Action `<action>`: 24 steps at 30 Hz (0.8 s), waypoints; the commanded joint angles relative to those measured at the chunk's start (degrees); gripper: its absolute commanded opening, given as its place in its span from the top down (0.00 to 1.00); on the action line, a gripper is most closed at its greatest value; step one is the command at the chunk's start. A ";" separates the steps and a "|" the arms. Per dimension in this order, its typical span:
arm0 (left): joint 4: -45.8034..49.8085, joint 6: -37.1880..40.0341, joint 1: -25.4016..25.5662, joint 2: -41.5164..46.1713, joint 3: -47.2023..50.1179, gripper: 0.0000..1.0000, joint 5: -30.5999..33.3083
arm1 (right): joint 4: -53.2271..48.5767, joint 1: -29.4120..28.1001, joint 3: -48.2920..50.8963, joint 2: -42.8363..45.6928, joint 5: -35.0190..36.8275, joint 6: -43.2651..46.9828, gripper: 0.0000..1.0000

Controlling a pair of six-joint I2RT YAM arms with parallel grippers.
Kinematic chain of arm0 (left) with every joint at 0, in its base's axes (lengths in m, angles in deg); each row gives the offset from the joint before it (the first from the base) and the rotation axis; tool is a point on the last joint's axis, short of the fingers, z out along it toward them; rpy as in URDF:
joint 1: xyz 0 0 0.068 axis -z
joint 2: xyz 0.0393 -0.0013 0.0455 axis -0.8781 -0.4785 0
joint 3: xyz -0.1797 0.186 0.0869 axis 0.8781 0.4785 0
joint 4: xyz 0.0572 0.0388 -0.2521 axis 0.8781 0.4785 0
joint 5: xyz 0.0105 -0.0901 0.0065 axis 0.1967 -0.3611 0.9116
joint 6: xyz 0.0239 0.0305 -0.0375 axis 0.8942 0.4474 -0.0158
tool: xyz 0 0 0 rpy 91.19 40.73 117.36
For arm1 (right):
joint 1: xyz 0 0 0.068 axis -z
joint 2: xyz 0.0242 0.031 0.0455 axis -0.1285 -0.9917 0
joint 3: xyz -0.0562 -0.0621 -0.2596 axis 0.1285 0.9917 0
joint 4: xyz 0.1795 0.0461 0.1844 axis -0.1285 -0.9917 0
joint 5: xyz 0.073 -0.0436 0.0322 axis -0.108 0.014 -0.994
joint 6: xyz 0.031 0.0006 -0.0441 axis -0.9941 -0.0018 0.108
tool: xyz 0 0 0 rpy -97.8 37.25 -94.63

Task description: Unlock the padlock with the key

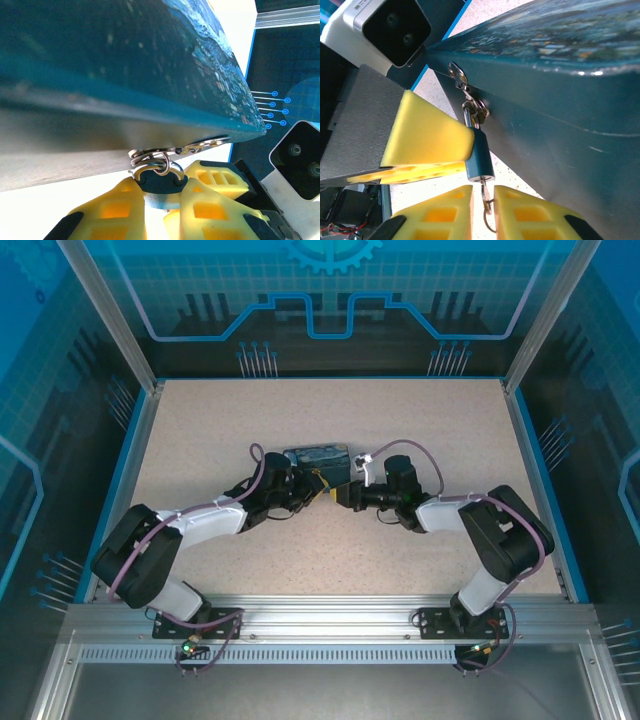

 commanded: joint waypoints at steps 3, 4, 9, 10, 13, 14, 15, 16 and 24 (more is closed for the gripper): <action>-3.95 -0.54 0.14 1.51 -0.38 0.99 -1.27 | 3.85 -1.17 -1.24 -1.54 -0.46 -1.89 0.89; -3.96 -0.62 0.18 1.52 -0.32 0.99 -1.29 | 4.25 -1.24 -1.27 -1.61 -0.59 -2.23 0.91; -3.97 -0.58 0.18 1.57 -0.44 0.99 -1.24 | 4.96 -1.61 -1.47 -1.90 -0.86 -4.17 0.98; -3.96 -0.63 0.17 1.49 -0.42 0.99 -1.24 | 4.93 -1.76 -1.53 -1.90 -0.86 -4.25 0.99; -3.98 -0.63 0.16 1.43 -0.26 0.91 -1.00 | 4.81 -2.29 -1.16 -1.66 0.04 -3.82 1.00; -3.95 -0.68 0.10 1.41 -0.15 0.88 -0.84 | 4.43 -2.48 -1.10 -1.51 0.42 -3.48 1.00; -3.89 -0.68 0.17 1.36 -0.07 0.84 -0.82 | 4.05 -2.64 -1.18 -1.54 0.63 -3.15 1.00; -3.85 -0.72 0.13 1.26 0.02 0.79 -0.60 | 3.58 -2.72 -1.27 -1.46 0.81 -2.85 1.00; -3.32 -0.28 0.16 0.33 0.77 0.64 0.42 | 0.29 -3.28 -2.32 -2.35 2.28 -1.96 1.00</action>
